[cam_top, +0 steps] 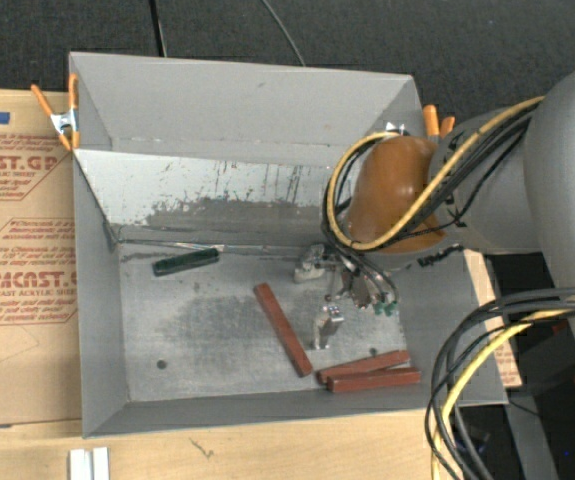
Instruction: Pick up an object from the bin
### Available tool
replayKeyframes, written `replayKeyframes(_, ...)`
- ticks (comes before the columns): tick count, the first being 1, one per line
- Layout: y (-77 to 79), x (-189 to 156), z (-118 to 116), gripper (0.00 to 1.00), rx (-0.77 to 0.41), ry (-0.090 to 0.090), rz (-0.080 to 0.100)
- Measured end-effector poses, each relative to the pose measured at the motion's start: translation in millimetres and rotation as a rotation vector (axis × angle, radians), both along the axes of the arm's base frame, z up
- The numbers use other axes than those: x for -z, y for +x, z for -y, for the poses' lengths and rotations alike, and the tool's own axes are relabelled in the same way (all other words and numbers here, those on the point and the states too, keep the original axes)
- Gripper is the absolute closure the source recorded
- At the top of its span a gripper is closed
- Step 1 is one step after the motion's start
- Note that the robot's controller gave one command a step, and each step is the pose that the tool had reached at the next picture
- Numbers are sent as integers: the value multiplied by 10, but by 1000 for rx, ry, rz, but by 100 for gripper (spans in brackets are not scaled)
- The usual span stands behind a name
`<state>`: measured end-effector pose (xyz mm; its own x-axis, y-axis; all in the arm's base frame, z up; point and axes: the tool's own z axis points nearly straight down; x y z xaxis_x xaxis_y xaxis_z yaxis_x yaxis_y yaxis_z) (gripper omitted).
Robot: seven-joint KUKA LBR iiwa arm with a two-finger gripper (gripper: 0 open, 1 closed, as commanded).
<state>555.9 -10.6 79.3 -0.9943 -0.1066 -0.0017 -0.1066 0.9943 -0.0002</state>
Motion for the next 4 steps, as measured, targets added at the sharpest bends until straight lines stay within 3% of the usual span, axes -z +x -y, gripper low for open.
replayKeyframes(1, 337, 14, -810, 100, -52, 4, 23)
replayKeyframes(2, 288, 52, -800, 0, -53, 1, 4)
replayKeyframes(3, 331, 17, -805, 100, -52, 3, 20)
replayKeyframes(4, 331, 17, -806, 100, -52, 3, 20)
